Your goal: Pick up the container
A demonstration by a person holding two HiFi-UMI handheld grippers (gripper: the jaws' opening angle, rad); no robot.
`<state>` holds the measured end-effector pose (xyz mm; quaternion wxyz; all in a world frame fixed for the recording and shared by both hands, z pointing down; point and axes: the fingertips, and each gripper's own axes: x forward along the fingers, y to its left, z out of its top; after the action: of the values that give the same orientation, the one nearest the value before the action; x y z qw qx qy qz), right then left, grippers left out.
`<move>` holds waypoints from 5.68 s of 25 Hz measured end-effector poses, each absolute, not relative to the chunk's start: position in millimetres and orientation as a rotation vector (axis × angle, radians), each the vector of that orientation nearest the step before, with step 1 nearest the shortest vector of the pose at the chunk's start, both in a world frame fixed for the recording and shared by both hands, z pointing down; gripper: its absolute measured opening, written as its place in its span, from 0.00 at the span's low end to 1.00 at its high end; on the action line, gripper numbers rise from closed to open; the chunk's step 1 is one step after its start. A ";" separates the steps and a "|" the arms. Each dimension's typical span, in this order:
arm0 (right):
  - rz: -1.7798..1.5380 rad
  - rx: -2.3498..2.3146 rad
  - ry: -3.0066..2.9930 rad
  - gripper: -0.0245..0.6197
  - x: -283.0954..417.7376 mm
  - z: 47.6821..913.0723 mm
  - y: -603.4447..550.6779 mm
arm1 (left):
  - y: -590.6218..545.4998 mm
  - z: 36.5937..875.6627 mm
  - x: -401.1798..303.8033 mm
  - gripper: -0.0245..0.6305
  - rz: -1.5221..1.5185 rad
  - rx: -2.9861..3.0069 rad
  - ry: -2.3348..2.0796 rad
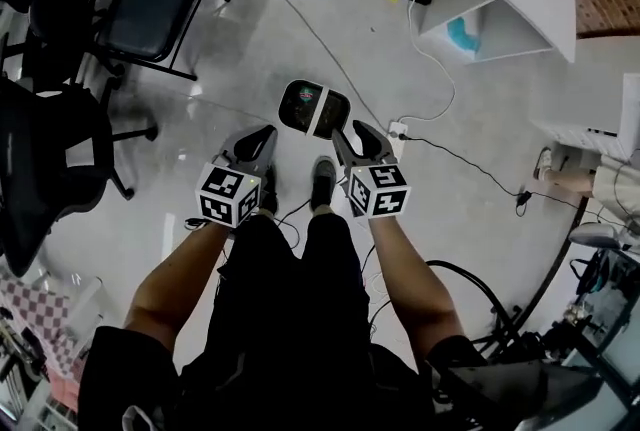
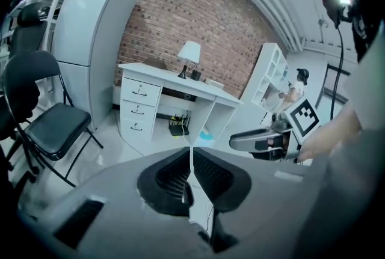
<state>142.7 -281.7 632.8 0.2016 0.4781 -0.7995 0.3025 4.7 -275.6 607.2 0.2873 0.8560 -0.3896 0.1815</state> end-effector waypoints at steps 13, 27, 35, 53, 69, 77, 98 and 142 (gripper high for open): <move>0.979 1.243 -2.080 0.28 131.8 773.7 -296.8 | -292.5 739.4 -1.8 0.10 0.608 2.148 -1.051; 1.142 1.219 -1.923 0.31 120.2 914.3 -284.9 | -281.4 859.7 -0.3 0.17 0.695 2.037 -0.958; 1.144 1.264 -1.831 0.38 120.5 969.3 -302.3 | -271.6 901.1 -3.2 0.17 0.717 1.991 -0.943; 1.190 1.234 -1.731 0.38 108.3 1033.0 -307.8 | -266.6 933.1 5.8 0.17 0.662 2.032 -0.880; 1.218 1.275 -1.592 0.12 117.9 1033.5 -289.4 | -254.7 910.0 -4.1 0.17 0.618 2.014 -0.886; 1.096 1.144 -1.667 0.12 114.7 989.8 -268.6 | -249.7 875.1 -15.0 0.17 0.592 2.019 -0.952; 1.076 1.206 -1.844 0.12 116.9 744.9 -261.1 | -248.0 668.2 2.1 0.17 0.484 2.171 -0.975; 0.848 1.431 -2.242 0.12 122.9 415.5 -255.3 | -255.0 366.0 -24.0 0.05 0.122 2.515 -1.109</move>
<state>122.9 -255.3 415.5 0.1741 0.5049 -0.7907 0.2993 -24.0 -255.0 366.0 0.1940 0.8967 -0.3956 0.0436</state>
